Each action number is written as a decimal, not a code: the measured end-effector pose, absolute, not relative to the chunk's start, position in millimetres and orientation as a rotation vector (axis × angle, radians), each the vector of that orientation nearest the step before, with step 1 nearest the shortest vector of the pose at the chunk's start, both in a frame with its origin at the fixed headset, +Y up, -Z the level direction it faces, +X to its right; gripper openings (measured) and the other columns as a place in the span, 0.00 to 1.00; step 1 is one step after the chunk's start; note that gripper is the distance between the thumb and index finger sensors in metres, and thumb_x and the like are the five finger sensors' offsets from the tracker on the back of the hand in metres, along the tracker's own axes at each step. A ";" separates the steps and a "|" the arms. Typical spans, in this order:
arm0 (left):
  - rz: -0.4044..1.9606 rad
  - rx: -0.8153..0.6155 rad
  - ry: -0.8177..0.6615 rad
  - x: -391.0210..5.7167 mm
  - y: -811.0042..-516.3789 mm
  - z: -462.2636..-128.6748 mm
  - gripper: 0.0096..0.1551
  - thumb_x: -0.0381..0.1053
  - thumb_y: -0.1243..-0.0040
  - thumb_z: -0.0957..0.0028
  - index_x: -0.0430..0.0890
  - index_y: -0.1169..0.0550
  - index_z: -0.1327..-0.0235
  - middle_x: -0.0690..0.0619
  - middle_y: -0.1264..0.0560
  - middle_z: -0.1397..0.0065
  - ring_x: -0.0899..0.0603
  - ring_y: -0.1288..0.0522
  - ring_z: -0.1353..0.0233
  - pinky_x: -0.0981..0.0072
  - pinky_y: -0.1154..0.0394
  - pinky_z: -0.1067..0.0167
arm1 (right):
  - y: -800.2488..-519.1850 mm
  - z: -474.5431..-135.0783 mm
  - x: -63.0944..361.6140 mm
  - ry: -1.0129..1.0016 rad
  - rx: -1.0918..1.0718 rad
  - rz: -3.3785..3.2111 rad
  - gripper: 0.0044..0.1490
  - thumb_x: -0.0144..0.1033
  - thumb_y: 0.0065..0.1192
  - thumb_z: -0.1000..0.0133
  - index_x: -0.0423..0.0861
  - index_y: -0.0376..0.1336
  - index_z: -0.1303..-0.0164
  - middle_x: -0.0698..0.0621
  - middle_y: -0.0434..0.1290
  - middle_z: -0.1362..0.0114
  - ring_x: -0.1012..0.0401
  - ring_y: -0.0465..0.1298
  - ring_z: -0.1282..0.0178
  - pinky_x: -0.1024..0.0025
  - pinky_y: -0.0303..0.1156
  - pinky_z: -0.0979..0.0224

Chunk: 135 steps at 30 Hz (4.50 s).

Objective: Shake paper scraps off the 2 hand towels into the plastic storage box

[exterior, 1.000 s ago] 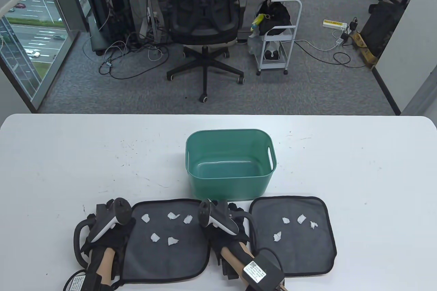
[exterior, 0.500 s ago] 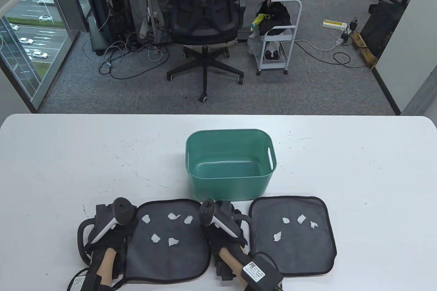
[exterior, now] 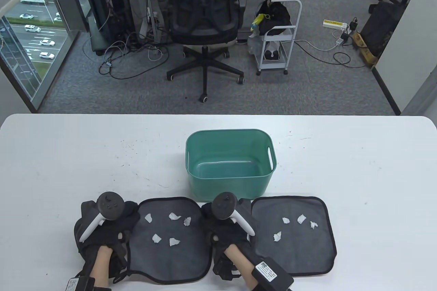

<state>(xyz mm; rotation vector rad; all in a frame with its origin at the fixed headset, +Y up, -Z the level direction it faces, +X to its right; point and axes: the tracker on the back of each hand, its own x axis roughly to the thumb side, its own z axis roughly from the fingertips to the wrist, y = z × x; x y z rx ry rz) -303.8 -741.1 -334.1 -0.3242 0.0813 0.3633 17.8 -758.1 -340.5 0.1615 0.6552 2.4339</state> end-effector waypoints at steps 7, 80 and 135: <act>0.354 -0.330 0.056 -291.2 -720.2 -326.6 0.24 0.60 0.42 0.39 0.60 0.27 0.30 0.60 0.14 0.41 0.49 0.15 0.39 0.50 0.22 0.33 | -749.0 -340.2 26.2 0.656 0.194 2.347 0.25 0.43 0.65 0.44 0.53 0.63 0.36 0.50 0.80 0.39 0.59 0.86 0.50 0.55 0.79 0.39; 0.479 0.209 0.183 -145.5 -613.1 -485.0 0.22 0.64 0.41 0.43 0.65 0.20 0.37 0.56 0.21 0.25 0.42 0.25 0.24 0.32 0.37 0.25 | -611.7 -475.7 189.6 -0.169 -0.304 2.522 0.22 0.48 0.67 0.46 0.62 0.68 0.41 0.53 0.72 0.26 0.48 0.72 0.26 0.40 0.61 0.23; 0.564 0.520 -0.073 -227.3 -506.8 -368.2 0.23 0.63 0.42 0.43 0.62 0.20 0.36 0.57 0.18 0.31 0.44 0.22 0.26 0.40 0.33 0.25 | -522.9 -378.5 168.6 -0.381 0.334 2.234 0.22 0.49 0.67 0.46 0.57 0.70 0.41 0.52 0.75 0.29 0.48 0.72 0.27 0.36 0.58 0.23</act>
